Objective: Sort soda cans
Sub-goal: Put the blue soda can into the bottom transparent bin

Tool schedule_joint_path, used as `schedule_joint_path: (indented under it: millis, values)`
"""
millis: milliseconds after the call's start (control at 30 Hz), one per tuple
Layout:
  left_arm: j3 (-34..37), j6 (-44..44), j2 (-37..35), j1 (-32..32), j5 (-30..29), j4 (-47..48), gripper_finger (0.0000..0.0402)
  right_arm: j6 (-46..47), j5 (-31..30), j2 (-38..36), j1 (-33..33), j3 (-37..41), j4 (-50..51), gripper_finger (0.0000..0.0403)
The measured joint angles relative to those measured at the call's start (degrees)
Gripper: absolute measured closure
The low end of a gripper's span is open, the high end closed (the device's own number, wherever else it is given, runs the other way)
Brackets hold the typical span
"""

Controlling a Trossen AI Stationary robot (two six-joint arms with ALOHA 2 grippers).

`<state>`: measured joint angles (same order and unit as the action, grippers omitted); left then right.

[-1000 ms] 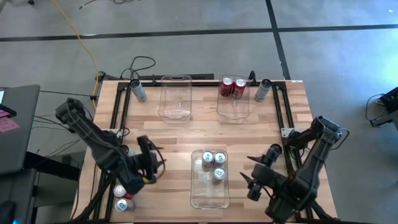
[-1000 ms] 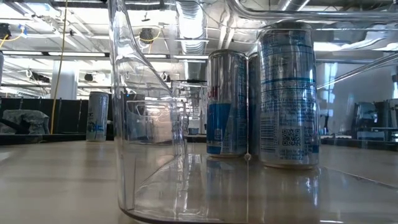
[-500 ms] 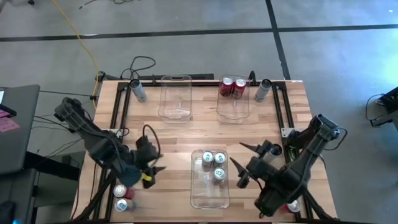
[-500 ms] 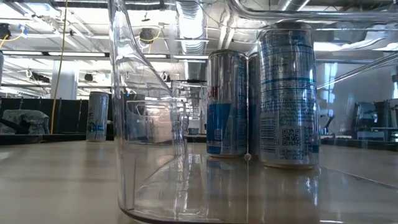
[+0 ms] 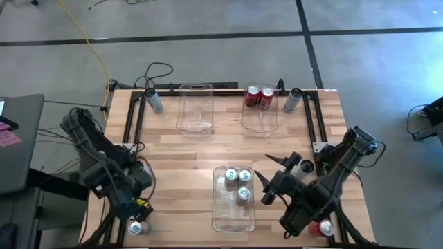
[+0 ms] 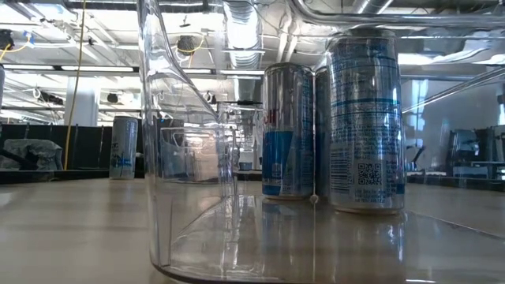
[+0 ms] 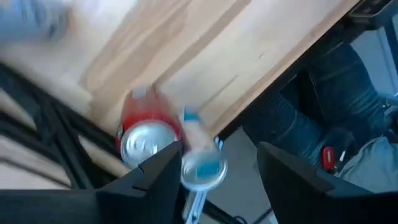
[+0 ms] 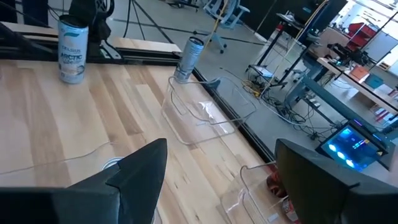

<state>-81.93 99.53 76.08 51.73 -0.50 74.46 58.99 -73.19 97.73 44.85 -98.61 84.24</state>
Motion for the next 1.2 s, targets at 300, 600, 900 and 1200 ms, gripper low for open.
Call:
schedule_joint_path:
  millis: [300,600,900,1200]
  values:
    - [1.3,17.2,2.6,7.2,-2.2,-0.9,0.0140,-0.1,-0.3,0.0,-1.1,0.0,0.4,0.0088]
    - [1.3,26.6,6.8,13.9,-5.6,-6.3,0.0133,1.5,-0.4,0.0,-4.2,0.0,0.4,0.0088]
    - [1.3,26.4,12.7,13.9,-3.6,-11.9,0.0133,1.1,-0.3,0.0,-5.3,0.0,0.1,0.0088]
    - [1.3,26.1,12.8,13.8,-1.3,-10.9,0.0133,0.1,-0.2,0.0,-6.5,0.0,0.3,0.0088]
